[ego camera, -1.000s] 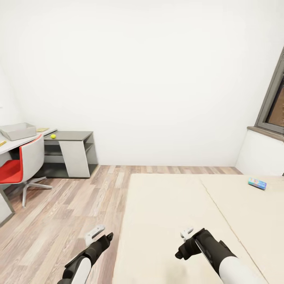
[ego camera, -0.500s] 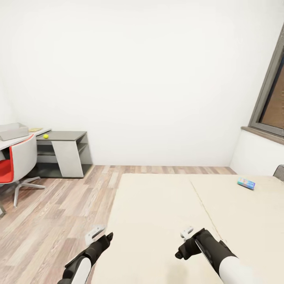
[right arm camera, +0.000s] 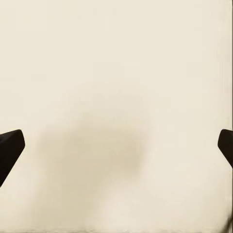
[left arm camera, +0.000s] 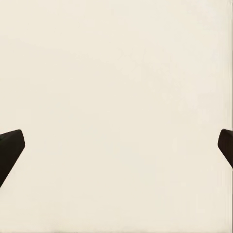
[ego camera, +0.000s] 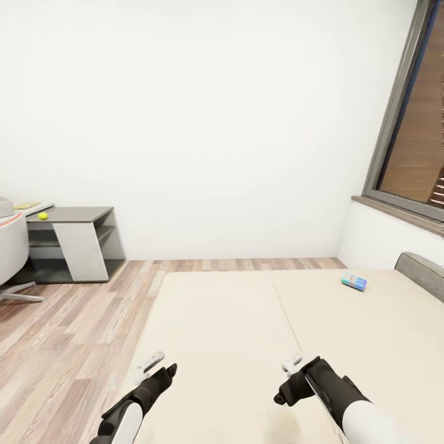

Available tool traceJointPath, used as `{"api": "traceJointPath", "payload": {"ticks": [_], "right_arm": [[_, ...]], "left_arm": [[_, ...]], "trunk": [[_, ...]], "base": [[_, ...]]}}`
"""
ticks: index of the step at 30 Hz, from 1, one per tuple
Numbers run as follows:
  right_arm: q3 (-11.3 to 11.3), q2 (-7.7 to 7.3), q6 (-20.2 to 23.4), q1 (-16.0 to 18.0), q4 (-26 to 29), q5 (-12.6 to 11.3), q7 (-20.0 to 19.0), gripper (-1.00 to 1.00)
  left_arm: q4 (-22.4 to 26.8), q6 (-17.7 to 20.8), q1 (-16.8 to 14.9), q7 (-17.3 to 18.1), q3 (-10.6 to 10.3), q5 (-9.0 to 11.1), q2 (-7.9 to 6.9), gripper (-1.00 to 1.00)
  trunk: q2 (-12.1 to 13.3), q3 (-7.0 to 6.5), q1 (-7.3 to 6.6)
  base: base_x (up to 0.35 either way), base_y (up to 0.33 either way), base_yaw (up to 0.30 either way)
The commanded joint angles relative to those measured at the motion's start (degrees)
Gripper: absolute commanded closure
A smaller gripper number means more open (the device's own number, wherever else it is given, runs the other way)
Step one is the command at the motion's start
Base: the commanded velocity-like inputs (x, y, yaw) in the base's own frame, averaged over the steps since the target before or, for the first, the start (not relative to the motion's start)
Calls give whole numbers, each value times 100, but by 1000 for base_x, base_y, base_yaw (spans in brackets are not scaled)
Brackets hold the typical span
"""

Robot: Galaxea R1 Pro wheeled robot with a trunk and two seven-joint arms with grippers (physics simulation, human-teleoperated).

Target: Put all the toys in the child's room - the three board games (two on the bed and one on the table), the two jigsaw puzzles on the table, and the tennis ball on the table - inside the toy box on the table in the child's room.

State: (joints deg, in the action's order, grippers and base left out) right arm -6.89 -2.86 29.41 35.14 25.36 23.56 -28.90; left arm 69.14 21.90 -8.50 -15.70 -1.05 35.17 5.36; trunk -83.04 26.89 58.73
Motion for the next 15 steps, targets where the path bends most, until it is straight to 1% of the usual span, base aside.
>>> {"api": "traceJointPath", "payload": {"ticks": [1,15], "right_arm": [[-14,-4,10,2,13,61,-45,-100],[-14,-4,12,2,13,61,-45,-100]], "left_arm": [[12,16,-3,-52,-6,60,0,-100],[12,16,-3,-50,-4,62,0,-100]], "trunk": [[-4,7,0],[-4,7,0]], "base": [[0,-307,-54],[0,-307,-22]]}}
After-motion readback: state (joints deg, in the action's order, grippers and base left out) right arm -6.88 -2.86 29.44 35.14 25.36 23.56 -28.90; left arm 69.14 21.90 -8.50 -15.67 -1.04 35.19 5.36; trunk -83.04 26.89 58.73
